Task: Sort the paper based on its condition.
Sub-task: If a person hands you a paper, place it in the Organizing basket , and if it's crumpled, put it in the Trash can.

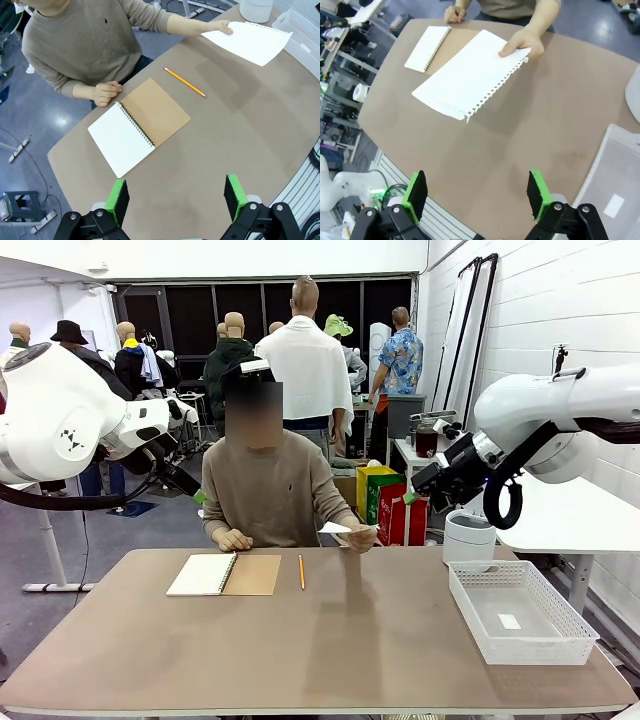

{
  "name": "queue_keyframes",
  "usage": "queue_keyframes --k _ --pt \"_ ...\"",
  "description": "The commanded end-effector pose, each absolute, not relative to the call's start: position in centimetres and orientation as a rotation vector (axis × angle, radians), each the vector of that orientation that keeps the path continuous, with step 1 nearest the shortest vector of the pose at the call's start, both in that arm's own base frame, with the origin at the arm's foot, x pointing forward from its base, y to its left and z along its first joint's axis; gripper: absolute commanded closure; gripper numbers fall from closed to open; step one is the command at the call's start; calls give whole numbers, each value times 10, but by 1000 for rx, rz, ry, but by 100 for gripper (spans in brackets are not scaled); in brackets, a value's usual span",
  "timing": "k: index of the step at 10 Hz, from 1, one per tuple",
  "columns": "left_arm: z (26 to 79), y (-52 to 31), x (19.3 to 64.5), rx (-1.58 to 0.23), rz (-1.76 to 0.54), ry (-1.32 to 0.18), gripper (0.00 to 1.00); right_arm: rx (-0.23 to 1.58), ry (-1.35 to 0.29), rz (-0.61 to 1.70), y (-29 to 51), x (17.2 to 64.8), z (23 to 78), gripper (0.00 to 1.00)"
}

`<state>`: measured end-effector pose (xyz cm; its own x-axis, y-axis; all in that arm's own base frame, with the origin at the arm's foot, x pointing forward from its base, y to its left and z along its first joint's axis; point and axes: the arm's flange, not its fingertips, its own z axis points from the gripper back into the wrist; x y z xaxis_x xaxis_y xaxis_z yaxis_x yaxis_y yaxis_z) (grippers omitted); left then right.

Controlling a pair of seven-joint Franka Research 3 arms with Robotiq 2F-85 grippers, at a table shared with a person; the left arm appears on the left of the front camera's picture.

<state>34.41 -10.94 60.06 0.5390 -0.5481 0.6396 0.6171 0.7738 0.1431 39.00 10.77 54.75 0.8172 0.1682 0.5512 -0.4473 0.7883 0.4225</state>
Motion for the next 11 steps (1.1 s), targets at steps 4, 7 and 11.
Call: queue_keyframes --k 4,7,11 --pt "601 -109 345 -113 -699 -732 0 856 -255 16 90 426 511 0" --pt "601 -109 345 -113 -699 -732 0 1085 -68 -151 83 454 470 0" --pt "601 -109 345 -113 -699 -732 0 1202 -49 -320 93 483 433 0"
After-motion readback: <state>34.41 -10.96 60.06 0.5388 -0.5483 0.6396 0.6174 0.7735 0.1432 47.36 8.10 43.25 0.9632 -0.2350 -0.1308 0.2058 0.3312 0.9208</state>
